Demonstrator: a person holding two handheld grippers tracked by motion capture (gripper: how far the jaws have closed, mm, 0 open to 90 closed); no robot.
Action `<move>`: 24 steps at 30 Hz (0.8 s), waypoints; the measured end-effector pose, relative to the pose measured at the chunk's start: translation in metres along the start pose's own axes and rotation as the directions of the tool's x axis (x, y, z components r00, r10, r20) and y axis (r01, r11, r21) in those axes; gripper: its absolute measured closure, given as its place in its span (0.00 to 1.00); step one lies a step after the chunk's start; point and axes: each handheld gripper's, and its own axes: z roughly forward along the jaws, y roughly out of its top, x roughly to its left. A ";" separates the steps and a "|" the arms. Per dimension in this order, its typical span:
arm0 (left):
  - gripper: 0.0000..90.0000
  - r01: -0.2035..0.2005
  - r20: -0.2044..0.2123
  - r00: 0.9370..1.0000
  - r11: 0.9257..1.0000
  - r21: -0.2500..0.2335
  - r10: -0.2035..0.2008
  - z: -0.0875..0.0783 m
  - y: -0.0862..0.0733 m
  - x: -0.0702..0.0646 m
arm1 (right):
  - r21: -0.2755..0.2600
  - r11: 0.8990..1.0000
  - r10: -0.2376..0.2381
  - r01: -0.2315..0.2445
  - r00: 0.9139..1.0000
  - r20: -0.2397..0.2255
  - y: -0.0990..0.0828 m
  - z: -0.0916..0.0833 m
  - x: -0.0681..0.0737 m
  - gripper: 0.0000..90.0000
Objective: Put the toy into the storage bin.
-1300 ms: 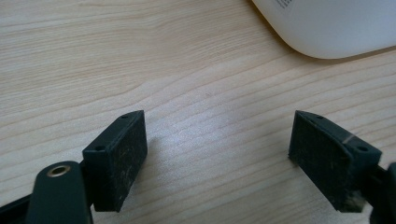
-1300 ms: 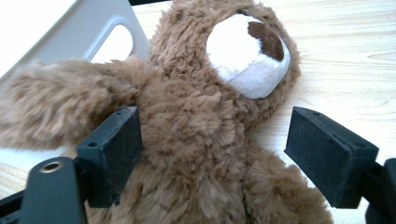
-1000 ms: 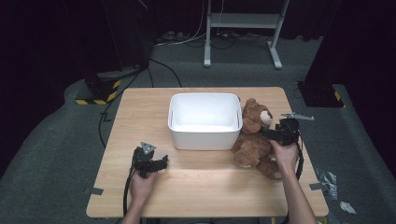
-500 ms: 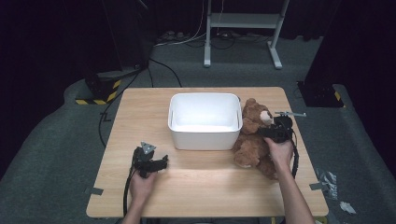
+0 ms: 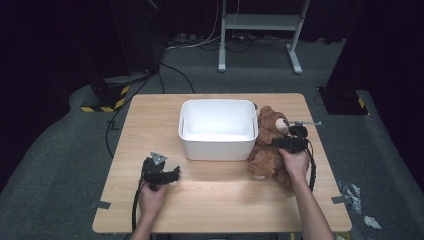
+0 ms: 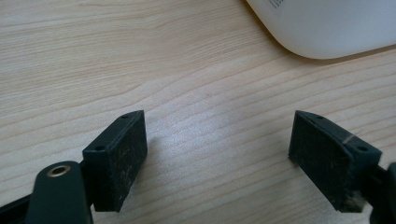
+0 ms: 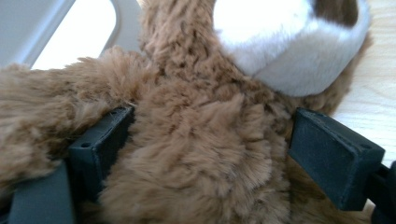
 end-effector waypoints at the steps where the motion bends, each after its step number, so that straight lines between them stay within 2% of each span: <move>1: 0.21 0.000 0.000 1.000 1.000 0.000 0.000 0.000 0.000 0.000 | 0.004 1.000 -0.004 0.004 1.000 -0.008 0.000 0.002 -0.001 0.19; 4: 0.21 -0.002 0.001 1.000 1.000 0.000 0.002 0.000 0.000 0.000 | 0.013 1.000 -0.001 0.002 0.999 -0.046 -0.002 0.005 -0.002 0.28; 6: 0.21 -0.002 0.001 1.000 1.000 0.000 0.002 0.000 0.000 0.000 | 0.012 1.000 -0.003 0.003 0.999 -0.051 -0.003 0.006 -0.002 0.31; 10: 0.21 -0.002 0.001 1.000 1.000 0.000 0.002 0.000 0.000 0.000 | 0.022 1.000 -0.001 0.003 0.997 -0.076 -0.004 0.006 -0.004 0.45; 11: 0.21 -0.002 0.001 1.000 1.000 0.000 0.002 0.000 0.000 0.000 | 0.022 1.000 -0.001 0.003 0.997 -0.076 -0.004 0.006 -0.004 0.45; 12: 0.21 -0.002 0.001 1.000 1.000 0.000 0.002 0.000 0.000 0.000 | 0.023 1.000 -0.001 0.003 0.997 -0.081 -0.005 0.005 -0.007 0.53; 14: 0.21 -0.002 0.001 1.000 1.000 0.000 0.002 0.000 0.000 0.000 | 0.029 1.000 0.004 -0.001 0.996 -0.085 -0.005 0.004 -0.007 0.56; 16: 0.21 -0.002 0.001 1.000 1.000 0.000 0.002 0.000 0.000 0.000 | 0.019 1.000 -0.018 0.019 0.997 -0.081 -0.006 0.004 -0.010 0.65; 18: 0.21 -0.002 0.001 1.000 1.000 0.000 0.002 0.000 0.000 0.000 | 0.026 1.000 -0.012 0.015 0.996 -0.085 -0.006 0.003 -0.010 0.67; 20: 0.21 -0.002 0.001 1.000 1.000 0.000 0.002 0.000 0.000 0.000 | 0.020 1.000 -0.022 0.024 0.996 -0.086 -0.006 0.002 -0.011 0.74; 24: 0.21 -0.001 0.000 1.000 1.000 0.000 0.001 0.000 0.000 0.000 | 0.009 0.999 -0.040 0.041 0.995 -0.090 -0.007 0.000 -0.011 0.79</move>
